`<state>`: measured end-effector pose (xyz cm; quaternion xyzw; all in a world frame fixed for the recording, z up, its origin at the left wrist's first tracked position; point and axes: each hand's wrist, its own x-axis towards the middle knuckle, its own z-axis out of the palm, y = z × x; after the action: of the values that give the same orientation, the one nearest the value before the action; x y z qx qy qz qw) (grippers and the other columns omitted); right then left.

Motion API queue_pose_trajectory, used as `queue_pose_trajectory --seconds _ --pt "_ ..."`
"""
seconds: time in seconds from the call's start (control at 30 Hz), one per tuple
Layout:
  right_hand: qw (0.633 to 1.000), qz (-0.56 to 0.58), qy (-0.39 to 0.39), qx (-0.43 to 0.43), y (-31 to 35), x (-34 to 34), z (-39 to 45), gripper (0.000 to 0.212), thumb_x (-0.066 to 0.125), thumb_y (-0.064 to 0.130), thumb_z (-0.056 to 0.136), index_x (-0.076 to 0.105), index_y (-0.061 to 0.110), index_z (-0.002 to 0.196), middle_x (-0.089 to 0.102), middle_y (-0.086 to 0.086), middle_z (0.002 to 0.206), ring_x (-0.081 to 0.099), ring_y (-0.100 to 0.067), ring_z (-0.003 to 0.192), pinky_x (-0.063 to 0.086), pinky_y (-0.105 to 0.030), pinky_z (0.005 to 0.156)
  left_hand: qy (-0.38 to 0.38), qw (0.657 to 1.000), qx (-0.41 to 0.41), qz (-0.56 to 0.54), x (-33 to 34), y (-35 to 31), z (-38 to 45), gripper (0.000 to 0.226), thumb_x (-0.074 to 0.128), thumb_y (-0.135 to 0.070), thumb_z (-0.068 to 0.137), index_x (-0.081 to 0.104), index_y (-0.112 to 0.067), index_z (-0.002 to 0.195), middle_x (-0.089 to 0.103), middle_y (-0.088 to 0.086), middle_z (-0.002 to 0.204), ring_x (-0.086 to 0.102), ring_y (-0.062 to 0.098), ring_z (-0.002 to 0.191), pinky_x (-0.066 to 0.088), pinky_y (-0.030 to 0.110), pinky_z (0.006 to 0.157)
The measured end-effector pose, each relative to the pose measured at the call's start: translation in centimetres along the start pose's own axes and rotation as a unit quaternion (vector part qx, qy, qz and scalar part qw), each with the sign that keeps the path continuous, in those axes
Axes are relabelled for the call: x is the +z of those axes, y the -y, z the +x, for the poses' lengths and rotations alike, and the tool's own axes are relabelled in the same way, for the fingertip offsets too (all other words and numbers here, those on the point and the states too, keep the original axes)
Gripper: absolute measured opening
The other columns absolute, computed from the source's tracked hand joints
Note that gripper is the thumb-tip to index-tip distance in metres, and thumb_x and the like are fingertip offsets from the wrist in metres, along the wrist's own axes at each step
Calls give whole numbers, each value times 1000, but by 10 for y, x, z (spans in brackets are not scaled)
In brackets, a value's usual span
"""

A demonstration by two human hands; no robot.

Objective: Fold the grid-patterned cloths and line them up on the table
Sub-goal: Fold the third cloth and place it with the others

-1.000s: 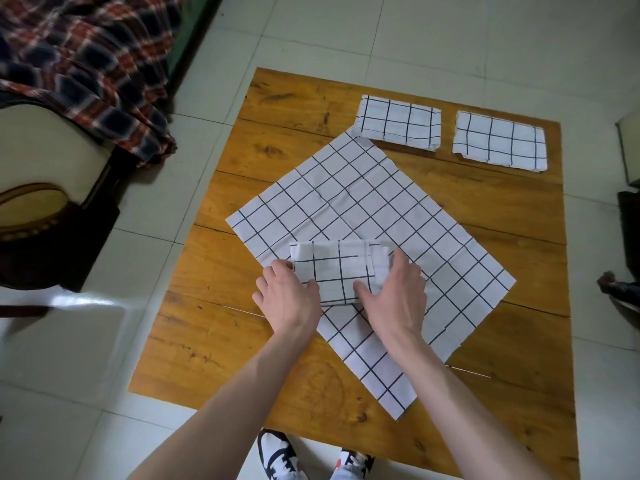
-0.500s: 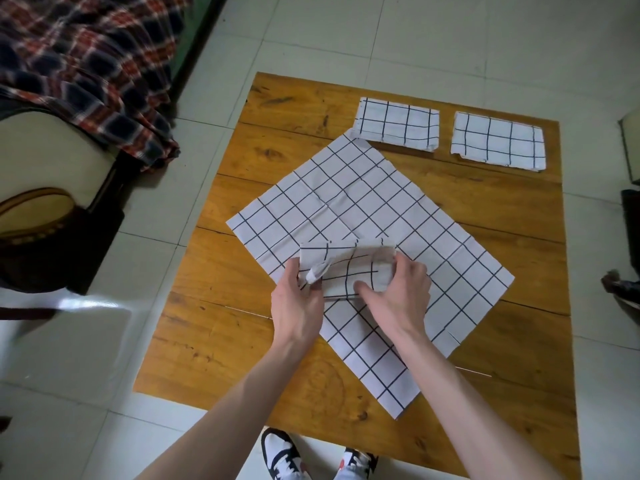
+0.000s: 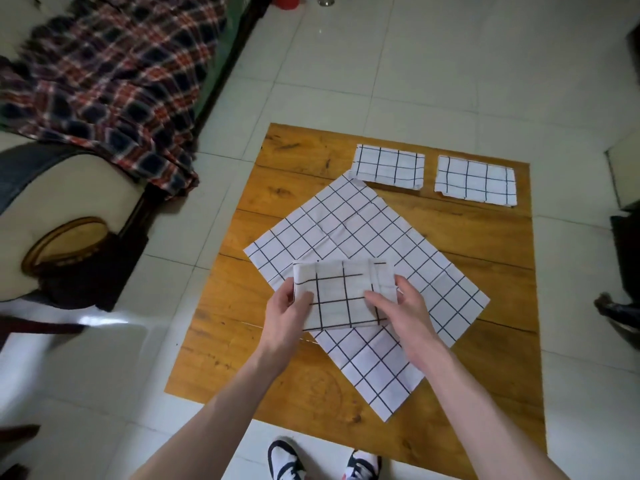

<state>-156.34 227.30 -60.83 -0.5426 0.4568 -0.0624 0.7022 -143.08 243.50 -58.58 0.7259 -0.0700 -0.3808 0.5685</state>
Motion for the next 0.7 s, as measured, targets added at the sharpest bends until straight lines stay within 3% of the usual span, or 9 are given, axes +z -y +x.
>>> queue_pose_trajectory --seconds 0.07,0.17,0.23,0.33,0.57,0.7 --pt "1000 11 -1 0 17 -1 -16 28 78 20 92 71 24 119 80 4 106 75 -13 101 59 -32 86 -24 1000 -2 0 -1 -17 -10 16 58 -26 99 67 -16 108 69 15 102 63 21 90 56 29 69" --pt "1000 9 7 -15 48 0 -45 21 74 20 95 72 23 116 80 5 103 76 -13 97 59 -27 75 -38 999 9 9 -3 -50 -29 24 57 -38 99 65 -19 110 71 15 107 68 29 93 58 35 74" --pt "1000 7 12 -24 70 2 -65 20 73 22 97 71 25 116 79 7 104 75 -10 95 58 -26 74 -47 999 14 6 -5 -73 -46 18 57 -32 104 65 -18 112 72 13 107 69 30 98 59 33 74" --pt "999 -3 15 -44 106 7 -96 19 71 26 99 70 28 117 79 12 104 74 -5 94 58 -27 78 -66 997 41 2 -13 -108 -71 15 54 -23 107 66 -18 115 73 7 108 71 25 100 60 26 72" --pt "996 -14 36 -81 182 37 -163 16 69 27 100 69 27 115 79 9 104 75 -8 96 61 -27 71 -119 989 72 -44 -47 -187 -130 16 53 -28 108 68 -28 114 74 -4 104 71 13 95 57 20 71" --pt "994 -5 43 -98 216 78 -189 16 69 25 99 70 23 116 79 5 104 76 -13 96 61 -27 72 -142 985 80 -56 -87 -221 -146 17 55 -24 106 71 -30 105 75 -3 100 70 18 96 59 29 78"
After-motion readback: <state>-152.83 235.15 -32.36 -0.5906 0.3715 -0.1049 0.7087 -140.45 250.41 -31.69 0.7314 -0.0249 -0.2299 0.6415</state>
